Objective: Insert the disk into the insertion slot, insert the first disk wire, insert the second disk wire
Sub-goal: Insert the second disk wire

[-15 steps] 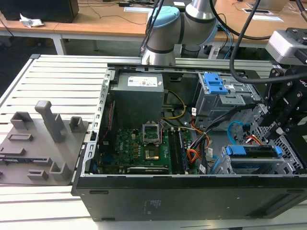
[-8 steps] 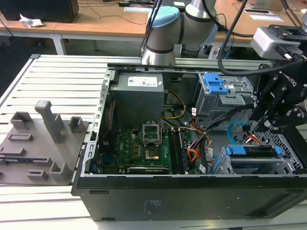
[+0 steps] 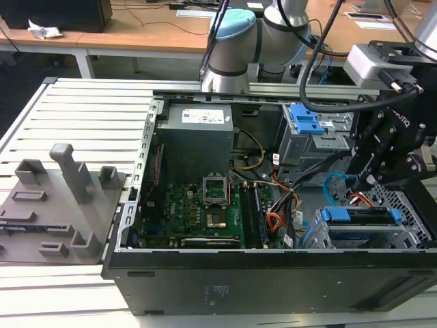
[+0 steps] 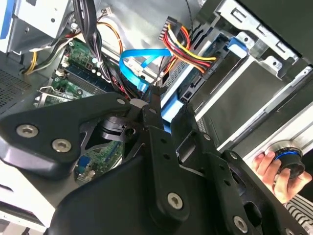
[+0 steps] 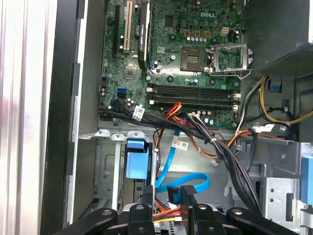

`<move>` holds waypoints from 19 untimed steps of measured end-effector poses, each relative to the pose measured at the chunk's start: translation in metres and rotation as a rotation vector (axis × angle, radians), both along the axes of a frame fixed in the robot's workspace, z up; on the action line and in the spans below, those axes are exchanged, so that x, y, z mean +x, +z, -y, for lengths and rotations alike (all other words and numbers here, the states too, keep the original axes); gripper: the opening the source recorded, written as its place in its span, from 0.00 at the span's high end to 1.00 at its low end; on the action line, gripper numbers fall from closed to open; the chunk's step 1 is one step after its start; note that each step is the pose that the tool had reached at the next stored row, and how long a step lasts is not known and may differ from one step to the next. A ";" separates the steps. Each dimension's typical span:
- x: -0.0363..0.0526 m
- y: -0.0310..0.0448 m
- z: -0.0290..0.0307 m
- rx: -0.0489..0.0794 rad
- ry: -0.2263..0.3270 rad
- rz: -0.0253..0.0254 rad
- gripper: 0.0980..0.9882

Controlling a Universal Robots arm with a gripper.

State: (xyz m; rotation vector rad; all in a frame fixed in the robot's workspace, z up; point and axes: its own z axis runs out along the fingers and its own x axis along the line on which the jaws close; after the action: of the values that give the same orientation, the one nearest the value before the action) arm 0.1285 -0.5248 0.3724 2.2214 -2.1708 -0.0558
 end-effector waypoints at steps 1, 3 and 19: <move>-0.0010 -0.0010 -0.0009 -0.001 0.002 0.0000 0.70; -0.0030 -0.0028 -0.0047 -0.005 0.008 0.0000 0.70; -0.0035 -0.0085 -0.0099 -0.033 0.032 -0.0001 0.93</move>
State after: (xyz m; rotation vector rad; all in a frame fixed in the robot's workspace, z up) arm 0.1250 -0.5149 0.3638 2.2375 -2.1196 -0.0188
